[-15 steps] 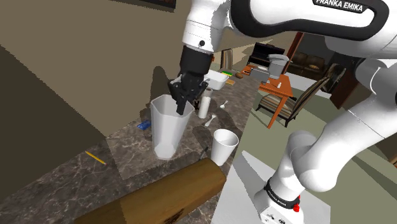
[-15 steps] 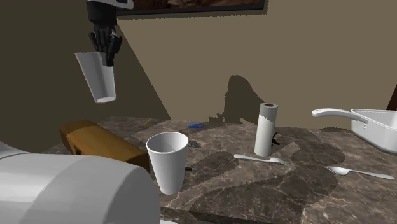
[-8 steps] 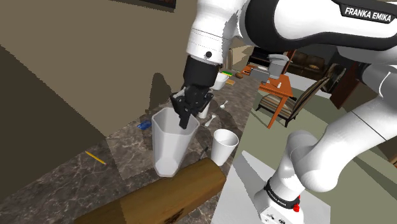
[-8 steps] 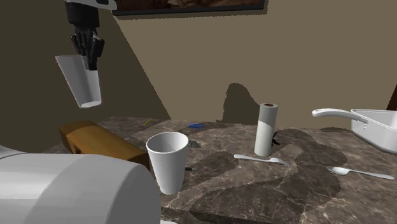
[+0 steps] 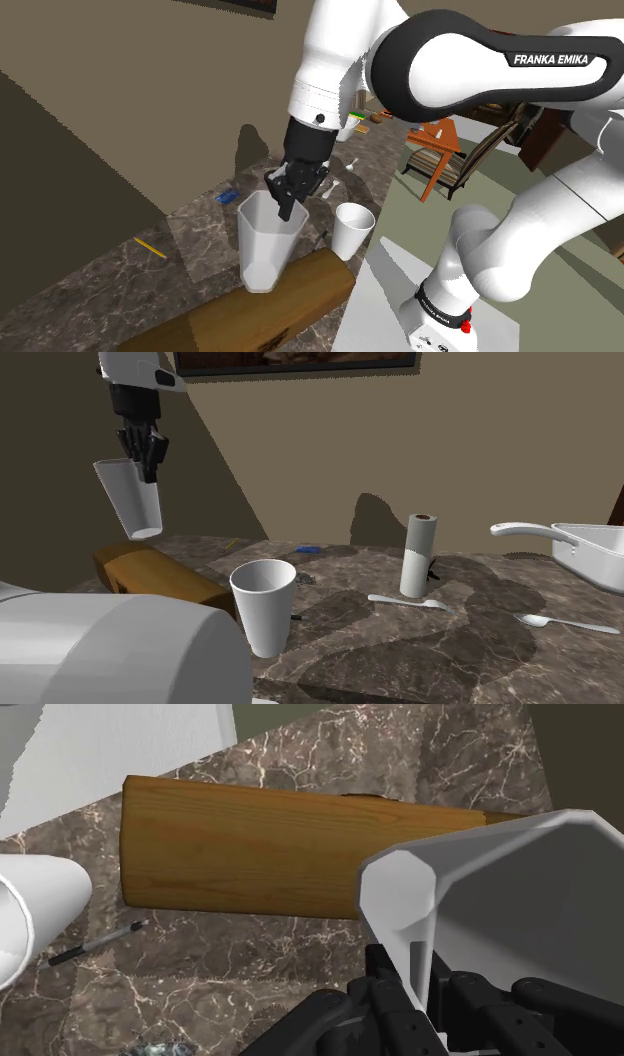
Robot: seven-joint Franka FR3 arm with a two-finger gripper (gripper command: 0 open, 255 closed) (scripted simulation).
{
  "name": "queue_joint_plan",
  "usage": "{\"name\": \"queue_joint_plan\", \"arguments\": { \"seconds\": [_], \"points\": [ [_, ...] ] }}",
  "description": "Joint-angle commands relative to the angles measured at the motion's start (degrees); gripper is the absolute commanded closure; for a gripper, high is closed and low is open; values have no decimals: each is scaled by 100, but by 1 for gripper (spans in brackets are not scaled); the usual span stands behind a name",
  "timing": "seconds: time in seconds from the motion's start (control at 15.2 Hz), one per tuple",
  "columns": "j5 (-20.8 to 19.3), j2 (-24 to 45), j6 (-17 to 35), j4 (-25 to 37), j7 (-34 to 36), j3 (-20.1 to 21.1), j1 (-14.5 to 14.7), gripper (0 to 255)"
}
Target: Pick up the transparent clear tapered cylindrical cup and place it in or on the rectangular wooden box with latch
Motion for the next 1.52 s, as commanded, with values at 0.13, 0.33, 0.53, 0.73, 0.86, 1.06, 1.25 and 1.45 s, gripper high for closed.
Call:
{"name": "queue_joint_plan", "arguments": {
  "seconds": [0.13, 0.33, 0.53, 0.73, 0.86, 1.06, 1.25, 1.45],
  "points": [
    [32, 3, 317, -308, -26, 37, 17, 255],
    [53, 23, 549, -521, -48, 62, 26, 255],
    [73, 56, 784, -724, -69, 90, 35, 255],
    [93, 102, 1022, -917, -88, 118, 43, 255],
    [98, 116, 1088, -969, -93, 127, 45, 255],
    [98, 117, 1088, -968, -93, 127, 45, 255],
    [98, 117, 1088, -968, -93, 127, 45, 255],
    [98, 117, 1088, -969, -93, 127, 45, 0]
  ]
}}
